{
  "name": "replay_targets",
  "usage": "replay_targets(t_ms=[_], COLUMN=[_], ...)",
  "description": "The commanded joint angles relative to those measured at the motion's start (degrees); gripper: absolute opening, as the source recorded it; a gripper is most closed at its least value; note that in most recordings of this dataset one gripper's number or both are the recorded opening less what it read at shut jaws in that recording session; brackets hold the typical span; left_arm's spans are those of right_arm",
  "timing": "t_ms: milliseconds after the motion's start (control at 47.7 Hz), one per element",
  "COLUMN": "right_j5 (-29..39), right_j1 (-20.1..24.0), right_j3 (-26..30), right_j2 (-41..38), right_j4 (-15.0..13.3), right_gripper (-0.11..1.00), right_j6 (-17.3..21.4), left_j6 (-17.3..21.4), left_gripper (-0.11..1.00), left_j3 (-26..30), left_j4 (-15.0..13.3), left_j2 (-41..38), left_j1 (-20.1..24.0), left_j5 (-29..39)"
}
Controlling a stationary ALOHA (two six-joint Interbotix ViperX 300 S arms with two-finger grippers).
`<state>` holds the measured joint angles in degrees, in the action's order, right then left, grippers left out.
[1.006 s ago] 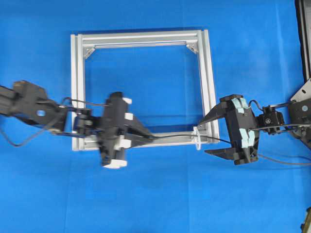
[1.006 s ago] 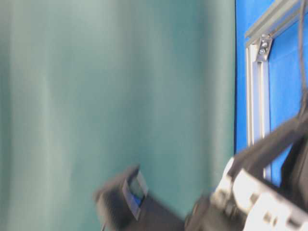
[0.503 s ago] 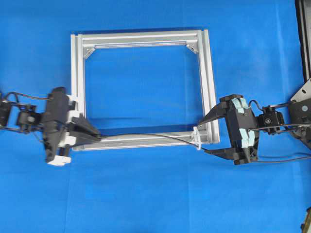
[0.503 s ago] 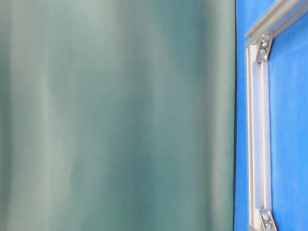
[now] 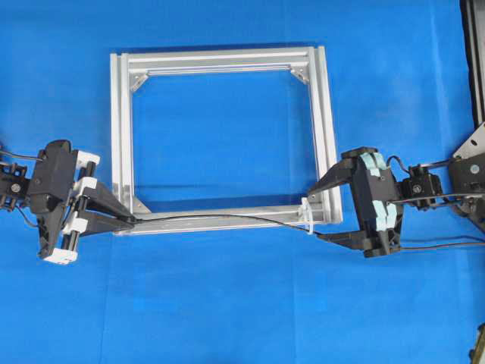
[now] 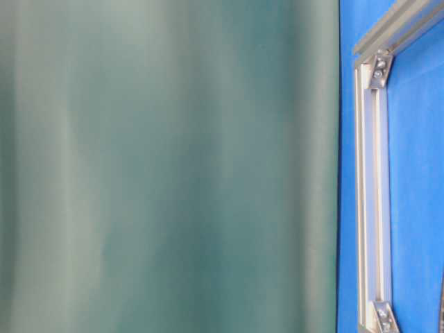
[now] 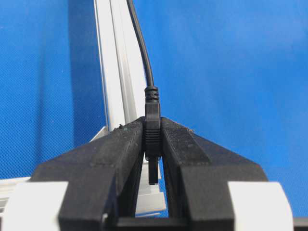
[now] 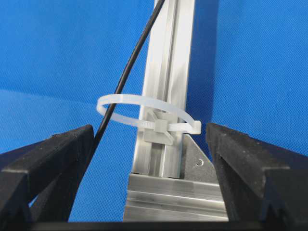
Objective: Insert the wire through the string loop located on the right side.
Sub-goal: 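Open the left gripper to release the cable plug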
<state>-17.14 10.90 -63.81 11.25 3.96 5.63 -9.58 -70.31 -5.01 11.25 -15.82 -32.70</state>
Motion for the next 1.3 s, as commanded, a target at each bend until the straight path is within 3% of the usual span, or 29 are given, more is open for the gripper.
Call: replay_targets(t_ms=[0,335,545,629,943,1279], right_j5=[-0.4,1.8,1.7,1.7,3.0,12.1], right_j1=[0.0,0.0,0.0,0.0,0.0,-0.3], right_j3=[1.1,1.1,1.1,1.1,1.6,2.5], right_j2=[1.0,1.0,0.9,1.0,2.4,13.7], right_j4=[0.2,0.4,0.4,0.4,0.4,0.4], right_gripper=[0.85,0.85,0.85,0.85,0.85,0.85], right_j6=[0.1,0.4,0.4,0.4,0.4,0.4], left_j6=[0.2,0.2,1.5,2.1,1.8,2.3], left_gripper=[0.08,0.12,0.74,0.9,0.89,0.89], left_j3=[0.8,0.6,0.4,0.5,1.3,3.2], left_j4=[0.1,0.2,0.2,0.2,0.1,0.2], left_j2=[0.4,0.8,0.9,0.9,1.2,7.8], left_j1=[0.1,0.1,0.9,1.5,2.0,2.3], left_j5=[-0.2,0.0,0.1,0.6,2.5,8.7])
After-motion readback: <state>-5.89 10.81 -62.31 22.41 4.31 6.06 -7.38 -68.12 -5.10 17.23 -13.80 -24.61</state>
